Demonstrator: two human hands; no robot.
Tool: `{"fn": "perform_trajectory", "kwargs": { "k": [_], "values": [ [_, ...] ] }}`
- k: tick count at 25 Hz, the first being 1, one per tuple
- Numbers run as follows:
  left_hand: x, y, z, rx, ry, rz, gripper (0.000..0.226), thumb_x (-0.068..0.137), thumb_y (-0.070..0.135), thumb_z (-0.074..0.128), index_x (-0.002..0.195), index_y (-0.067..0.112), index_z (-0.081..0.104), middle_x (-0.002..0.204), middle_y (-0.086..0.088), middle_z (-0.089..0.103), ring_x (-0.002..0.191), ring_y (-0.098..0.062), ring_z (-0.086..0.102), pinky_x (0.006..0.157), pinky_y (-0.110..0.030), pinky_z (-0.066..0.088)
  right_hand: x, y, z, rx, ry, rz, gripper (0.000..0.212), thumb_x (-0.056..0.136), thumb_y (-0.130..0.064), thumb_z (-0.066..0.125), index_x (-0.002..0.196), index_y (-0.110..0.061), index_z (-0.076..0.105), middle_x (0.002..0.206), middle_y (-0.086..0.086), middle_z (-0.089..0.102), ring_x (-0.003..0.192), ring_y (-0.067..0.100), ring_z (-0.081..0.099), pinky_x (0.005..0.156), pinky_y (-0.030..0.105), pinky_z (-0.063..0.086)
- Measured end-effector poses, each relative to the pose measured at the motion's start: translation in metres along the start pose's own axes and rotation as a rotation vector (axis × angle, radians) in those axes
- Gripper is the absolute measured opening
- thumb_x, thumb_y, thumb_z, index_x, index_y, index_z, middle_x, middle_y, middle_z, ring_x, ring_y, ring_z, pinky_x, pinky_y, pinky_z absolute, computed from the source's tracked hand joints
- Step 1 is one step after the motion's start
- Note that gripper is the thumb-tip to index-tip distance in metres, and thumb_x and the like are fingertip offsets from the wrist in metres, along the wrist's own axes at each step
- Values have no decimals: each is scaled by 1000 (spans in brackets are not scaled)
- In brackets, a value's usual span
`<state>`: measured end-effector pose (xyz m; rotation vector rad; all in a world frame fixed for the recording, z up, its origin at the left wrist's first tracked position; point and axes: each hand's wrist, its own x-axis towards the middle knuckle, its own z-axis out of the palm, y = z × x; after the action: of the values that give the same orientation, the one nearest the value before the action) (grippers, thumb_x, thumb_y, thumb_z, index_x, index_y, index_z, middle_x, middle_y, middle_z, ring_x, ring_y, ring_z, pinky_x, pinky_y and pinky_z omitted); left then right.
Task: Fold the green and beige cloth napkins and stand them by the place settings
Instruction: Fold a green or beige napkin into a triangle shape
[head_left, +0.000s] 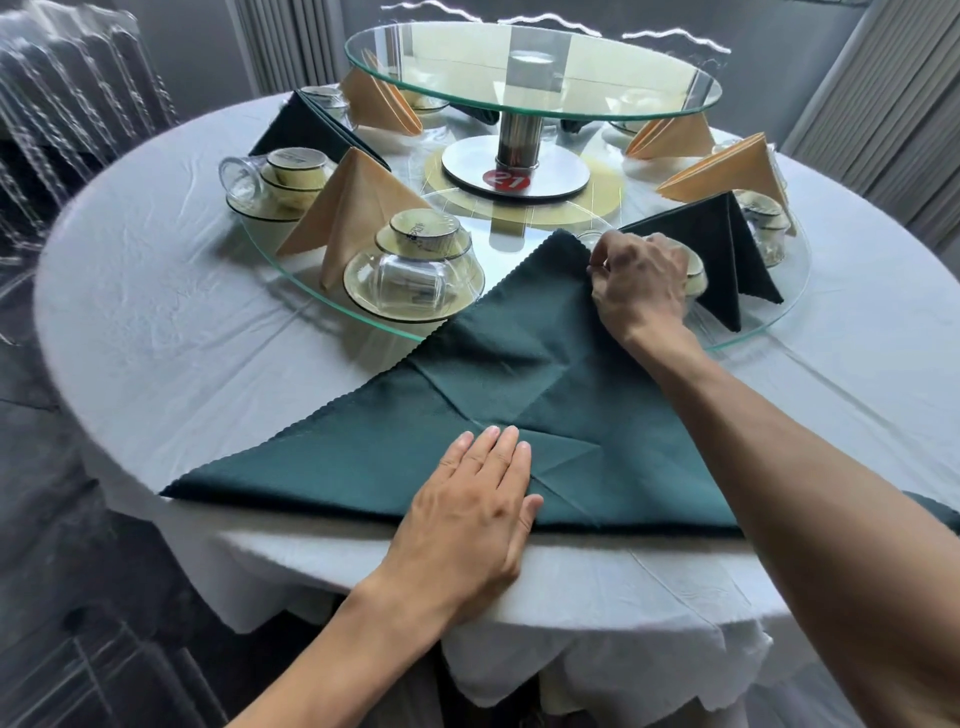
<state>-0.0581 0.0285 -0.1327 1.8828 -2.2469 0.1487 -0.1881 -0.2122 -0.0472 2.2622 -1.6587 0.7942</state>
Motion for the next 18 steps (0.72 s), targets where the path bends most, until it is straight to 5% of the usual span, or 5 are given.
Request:
{"fn": "perform_trajectory", "kwargs": {
  "k": [8, 11, 13, 15, 18],
  "values": [
    [-1, 1, 10, -23, -55, -21, 62, 102, 53, 19, 147, 20, 46, 152, -10, 44, 142, -25, 39, 113, -39, 19, -7, -8, -9, 61, 1, 89, 21, 95, -32, 53, 99, -15, 64, 109, 8, 63, 104, 32, 53, 92, 42, 31],
    [0, 1, 12, -58, -64, -32, 60, 97, 53, 30, 148, 25, 44, 154, -9, 40, 144, -25, 37, 113, -40, 17, -69, -29, -28, 323, 32, 72, 16, 90, -29, 53, 94, -19, 66, 106, 2, 62, 100, 28, 54, 85, 39, 34],
    [1, 1, 13, -66, -68, -12, 60, 94, 50, 34, 145, 22, 48, 153, -10, 42, 142, -27, 39, 112, -41, 18, -140, -47, -37, 374, -102, -34, 21, 90, -32, 50, 99, -23, 66, 113, -3, 63, 100, 24, 56, 84, 39, 39],
    [2, 0, 13, -70, -77, -3, 62, 90, 46, 35, 143, 17, 52, 152, -10, 43, 141, -28, 41, 112, -40, 19, -199, -58, -43, 303, -361, -76, 49, 97, -47, 28, 129, -25, 58, 142, 0, 52, 127, 24, 49, 102, 42, 34],
    [2, 3, 5, -84, -115, -35, 69, 90, 56, 15, 155, 35, 24, 164, -3, 15, 151, -21, 17, 118, -37, 4, -222, -12, -46, 33, -575, 26, 85, 83, -65, -21, 156, -30, 6, 163, -8, -1, 151, 14, -2, 119, 38, -4]
  ]
}}
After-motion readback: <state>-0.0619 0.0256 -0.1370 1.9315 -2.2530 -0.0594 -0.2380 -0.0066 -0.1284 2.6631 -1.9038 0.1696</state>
